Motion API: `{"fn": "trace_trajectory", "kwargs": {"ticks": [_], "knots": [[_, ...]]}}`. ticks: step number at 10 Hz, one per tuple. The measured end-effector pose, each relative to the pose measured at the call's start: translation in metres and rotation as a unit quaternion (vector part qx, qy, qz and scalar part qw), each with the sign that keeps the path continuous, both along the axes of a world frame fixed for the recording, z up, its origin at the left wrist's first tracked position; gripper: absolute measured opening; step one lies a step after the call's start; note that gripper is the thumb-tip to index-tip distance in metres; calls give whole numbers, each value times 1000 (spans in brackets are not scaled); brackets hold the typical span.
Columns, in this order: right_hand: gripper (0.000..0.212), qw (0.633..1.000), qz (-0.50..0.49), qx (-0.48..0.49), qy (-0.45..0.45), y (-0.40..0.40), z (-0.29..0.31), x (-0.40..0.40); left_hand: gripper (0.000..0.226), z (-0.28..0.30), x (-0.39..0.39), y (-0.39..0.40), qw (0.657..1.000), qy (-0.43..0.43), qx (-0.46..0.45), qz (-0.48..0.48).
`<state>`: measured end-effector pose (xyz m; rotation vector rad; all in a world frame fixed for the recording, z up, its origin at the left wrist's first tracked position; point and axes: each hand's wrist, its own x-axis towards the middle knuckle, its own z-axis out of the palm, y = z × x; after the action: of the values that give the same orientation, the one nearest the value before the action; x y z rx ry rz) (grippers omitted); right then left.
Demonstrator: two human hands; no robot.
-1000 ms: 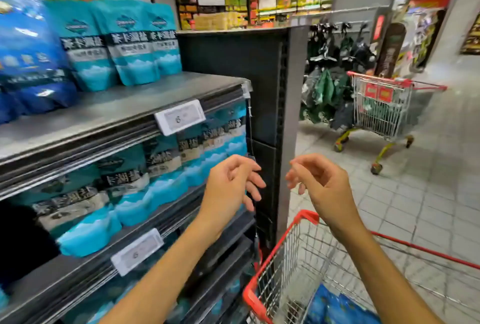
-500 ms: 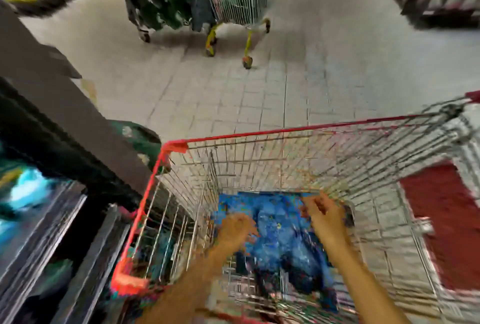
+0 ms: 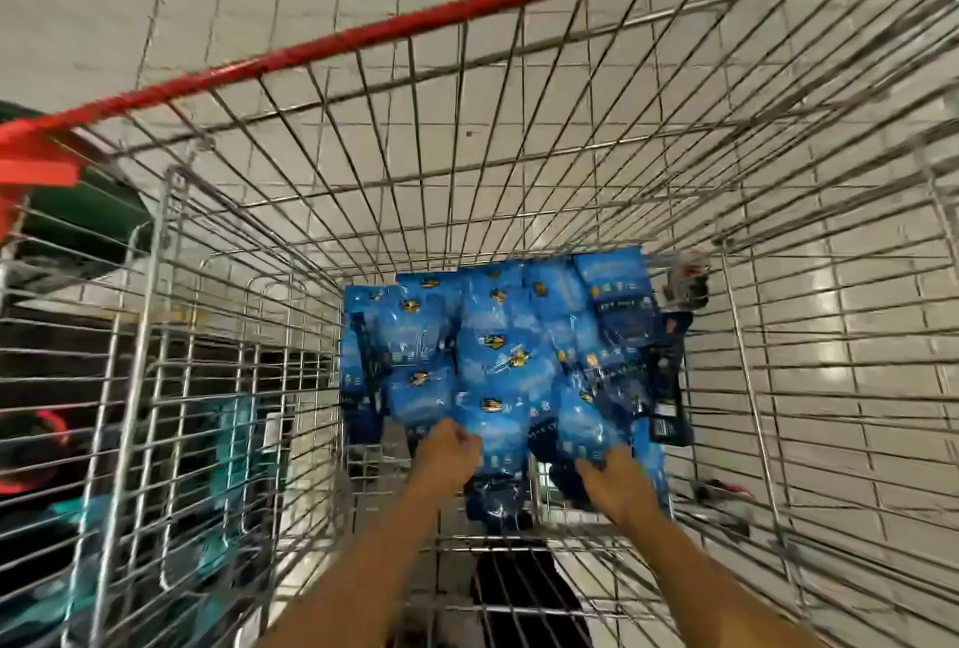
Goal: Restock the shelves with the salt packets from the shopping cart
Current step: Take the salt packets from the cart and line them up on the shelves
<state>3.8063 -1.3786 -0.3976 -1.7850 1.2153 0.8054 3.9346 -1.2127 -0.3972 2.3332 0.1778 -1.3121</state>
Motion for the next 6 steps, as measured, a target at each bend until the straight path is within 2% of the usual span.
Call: {"fn": "trace_trajectory", "kwargs": {"ticks": [1,2,3,4,5,6], "knots": [[50,999,-8,4,39,0,-38,-7,37,-52,-25,7,999,39,20,-13],[51,997,-38,5,71,3,-69,-13,45,-82,-45,6,999,15,0,52],[71,990,-97,-12,104,11,-95,-17,44,-104,-62,5,992,-57,-35,111],[91,978,-148,-63,134,22,-112,-20,53,-107,-75,-4,987,-115,-15,108],[111,957,-240,-105,125,30,-122,-24,83,-109,-82,-17,983,-116,113,85],[129,937,-292,-155,112,33,-126,-34,92,-116,-79,-28,977,-107,156,94]]}}
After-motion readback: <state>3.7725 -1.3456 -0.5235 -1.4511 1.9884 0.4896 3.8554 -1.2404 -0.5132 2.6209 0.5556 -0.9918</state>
